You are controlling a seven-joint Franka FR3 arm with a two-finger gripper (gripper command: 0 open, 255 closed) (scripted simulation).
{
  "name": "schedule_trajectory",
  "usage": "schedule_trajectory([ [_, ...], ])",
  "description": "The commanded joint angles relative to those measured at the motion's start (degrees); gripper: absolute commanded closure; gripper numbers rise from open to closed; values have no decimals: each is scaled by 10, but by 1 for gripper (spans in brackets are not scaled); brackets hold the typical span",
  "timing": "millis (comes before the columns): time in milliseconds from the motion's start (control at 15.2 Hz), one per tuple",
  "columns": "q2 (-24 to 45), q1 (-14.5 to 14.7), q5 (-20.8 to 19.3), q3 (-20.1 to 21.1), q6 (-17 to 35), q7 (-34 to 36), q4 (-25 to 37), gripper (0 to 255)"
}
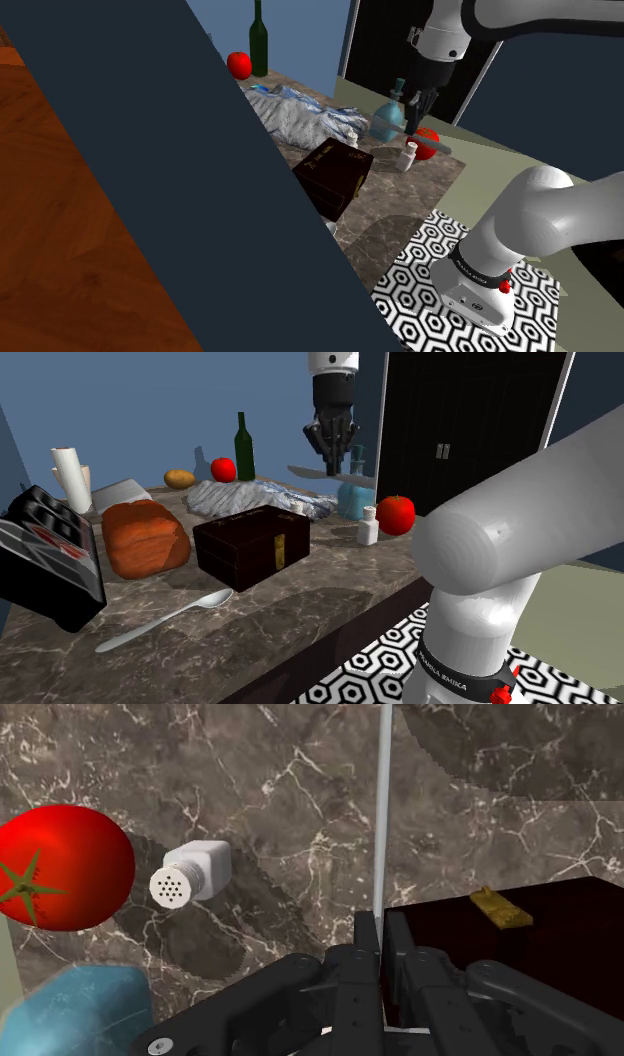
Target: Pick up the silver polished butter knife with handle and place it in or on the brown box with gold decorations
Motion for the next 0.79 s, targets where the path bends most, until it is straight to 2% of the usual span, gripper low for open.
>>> schedule_trajectory([
  [0,30,10,17,23,9,24,21,255],
  [330,111,26,45,73,24,81,90,255],
  [660,195,36,56,119,32,135,169,255],
  [726,194,36,57,119,40,135,161,255],
])
